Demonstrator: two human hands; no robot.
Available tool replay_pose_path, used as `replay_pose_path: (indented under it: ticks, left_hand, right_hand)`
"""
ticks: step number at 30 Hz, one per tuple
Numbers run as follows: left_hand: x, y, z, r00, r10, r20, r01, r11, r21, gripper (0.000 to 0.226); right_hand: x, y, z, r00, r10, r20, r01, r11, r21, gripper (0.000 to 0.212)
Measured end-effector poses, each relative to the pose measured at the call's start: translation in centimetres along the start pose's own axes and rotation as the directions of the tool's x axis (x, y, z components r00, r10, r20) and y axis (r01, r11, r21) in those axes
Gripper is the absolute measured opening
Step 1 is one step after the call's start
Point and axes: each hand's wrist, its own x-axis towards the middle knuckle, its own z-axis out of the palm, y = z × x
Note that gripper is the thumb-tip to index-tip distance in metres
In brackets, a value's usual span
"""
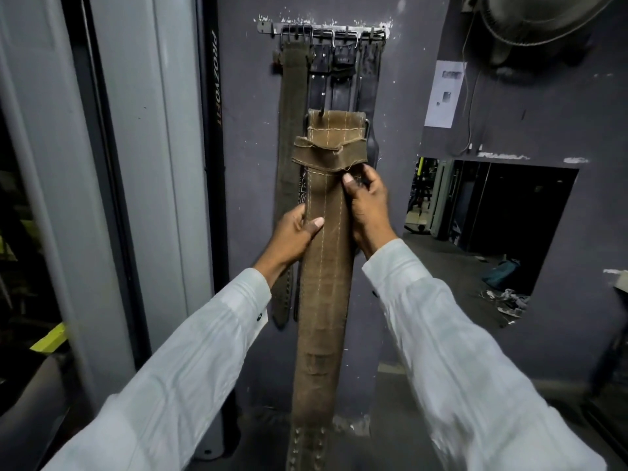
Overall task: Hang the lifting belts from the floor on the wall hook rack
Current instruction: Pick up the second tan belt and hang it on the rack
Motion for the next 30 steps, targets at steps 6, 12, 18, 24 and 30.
replay_pose_path:
  ticks: [6, 12, 18, 24, 30]
  left_hand:
    - [-1.8, -1.9, 0.2, 0.997, -0.004, 0.082, 0.003, 1.000, 0.012, 0.039]
    - [-2.5, -3.7, -0.6, 0.986, -0.068, 0.155, 0.063, 0.997, 0.035, 0.049]
    - [-3.0, -5.5, -0.2, 0.984, -0.096, 0.149, 0.089, 0.994, 0.055, 0.038]
    - [-3.3, -7.1, -0.2, 0.968, -0.145, 0.203, 0.130, 0.988, 0.087, 0.032]
    - [-4.2, -9.4, 0.1, 0.915, -0.305, 0.264, 0.278, 0.951, 0.136, 0.023]
  right_hand:
    - [0.6, -0.1, 0.2, 0.999, -0.015, -0.038, 0.013, 0.999, -0.039, 0.030]
    - [0.5, -0.3, 0.8, 0.999, -0.011, -0.045, 0.011, 1.000, -0.010, 0.032]
    - [0.7, 0.0, 0.3, 0.998, -0.003, -0.064, 0.003, 1.000, -0.011, 0.031]
    - [1.6, -0.2, -0.3, 0.999, -0.018, -0.050, 0.018, 1.000, -0.009, 0.028]
    - [2.3, -0.6, -0.7, 0.998, -0.050, -0.047, 0.050, 0.999, 0.003, 0.028]
